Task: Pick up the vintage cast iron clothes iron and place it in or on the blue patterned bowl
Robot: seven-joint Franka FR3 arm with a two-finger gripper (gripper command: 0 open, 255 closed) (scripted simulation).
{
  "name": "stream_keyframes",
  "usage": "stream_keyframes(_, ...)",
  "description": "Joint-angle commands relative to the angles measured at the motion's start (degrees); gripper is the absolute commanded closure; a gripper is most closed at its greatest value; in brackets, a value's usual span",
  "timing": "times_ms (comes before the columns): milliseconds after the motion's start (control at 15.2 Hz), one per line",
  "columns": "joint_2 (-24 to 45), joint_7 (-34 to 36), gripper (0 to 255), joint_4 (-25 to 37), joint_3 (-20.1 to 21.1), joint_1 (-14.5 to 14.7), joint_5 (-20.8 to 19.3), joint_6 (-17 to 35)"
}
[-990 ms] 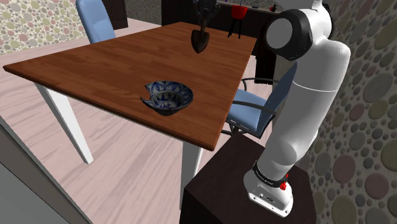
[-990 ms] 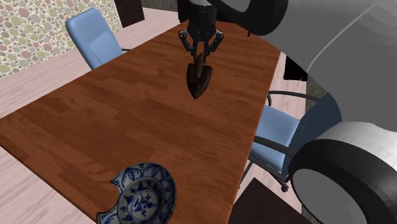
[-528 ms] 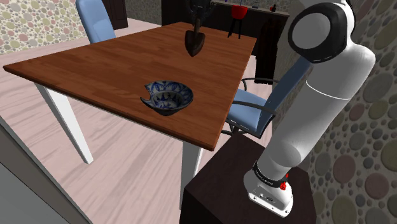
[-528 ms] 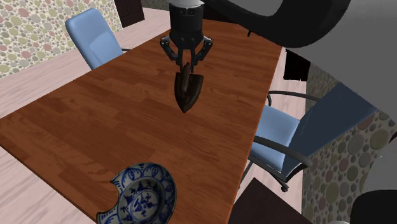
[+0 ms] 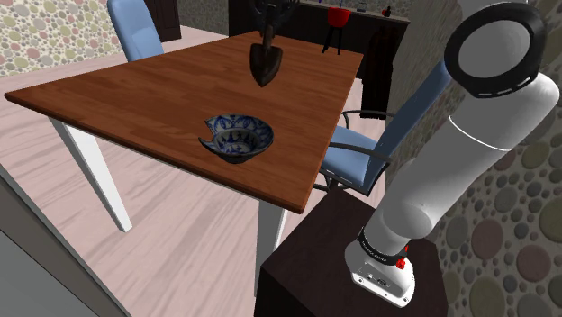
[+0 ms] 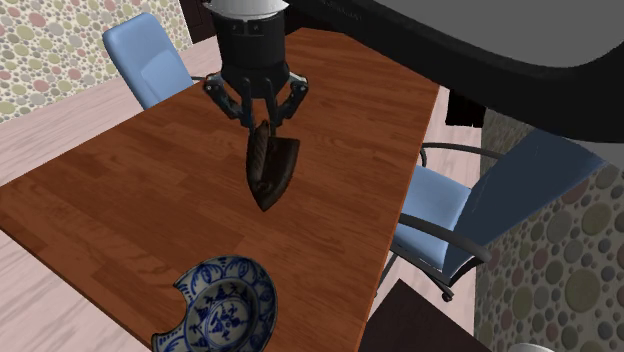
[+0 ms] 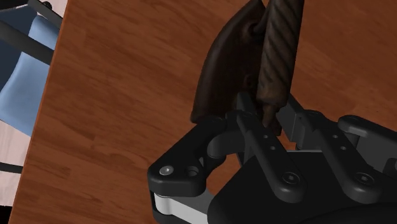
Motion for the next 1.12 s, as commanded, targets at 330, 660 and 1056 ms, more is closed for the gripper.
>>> stream_keyframes(330, -1.58, 9.97, 255, 1.03, 5.92, 4.07, -0.02, -2.91)
stream_keyframes(660, -0.99, 17.4, 255, 3.57, 10.48, 7.02, -0.1, -5.12)
stream_keyframes(1056, -3.61, 18.87, 255, -3.26, 11.19, 7.61, 0.45, -0.9)
